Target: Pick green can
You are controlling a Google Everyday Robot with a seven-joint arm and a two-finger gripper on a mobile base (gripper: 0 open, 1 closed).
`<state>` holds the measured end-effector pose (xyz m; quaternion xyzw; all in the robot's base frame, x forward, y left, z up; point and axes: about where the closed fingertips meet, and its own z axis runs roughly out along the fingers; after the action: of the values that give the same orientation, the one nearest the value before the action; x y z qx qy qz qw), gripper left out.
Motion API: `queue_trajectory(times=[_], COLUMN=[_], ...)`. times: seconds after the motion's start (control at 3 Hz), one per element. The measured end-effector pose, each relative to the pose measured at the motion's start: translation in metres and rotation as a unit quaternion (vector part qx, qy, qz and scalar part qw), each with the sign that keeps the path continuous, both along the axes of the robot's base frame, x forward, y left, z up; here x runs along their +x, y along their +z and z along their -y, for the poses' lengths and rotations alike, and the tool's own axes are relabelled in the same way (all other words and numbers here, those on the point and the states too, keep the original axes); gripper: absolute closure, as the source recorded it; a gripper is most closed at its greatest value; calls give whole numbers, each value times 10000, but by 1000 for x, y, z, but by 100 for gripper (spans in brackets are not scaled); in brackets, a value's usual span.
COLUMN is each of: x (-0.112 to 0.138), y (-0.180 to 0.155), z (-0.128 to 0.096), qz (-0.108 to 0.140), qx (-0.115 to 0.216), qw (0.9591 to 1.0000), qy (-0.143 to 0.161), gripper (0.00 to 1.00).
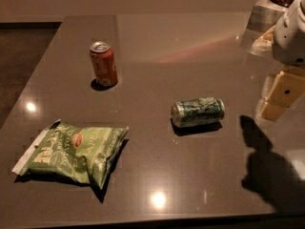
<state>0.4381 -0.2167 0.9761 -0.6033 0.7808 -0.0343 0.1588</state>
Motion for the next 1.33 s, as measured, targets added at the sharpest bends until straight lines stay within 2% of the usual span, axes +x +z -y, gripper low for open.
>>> queue_trajectory(times=[0.67, 1.0, 1.33], x=[6, 23, 33], y=[-1, -27, -50], z=[-6, -35, -54], qz=[-35, -232, -385], qx=[121, 243, 202], qw=[9999, 9987, 9972], qy=[38, 378, 603], gripper=[0, 0, 0])
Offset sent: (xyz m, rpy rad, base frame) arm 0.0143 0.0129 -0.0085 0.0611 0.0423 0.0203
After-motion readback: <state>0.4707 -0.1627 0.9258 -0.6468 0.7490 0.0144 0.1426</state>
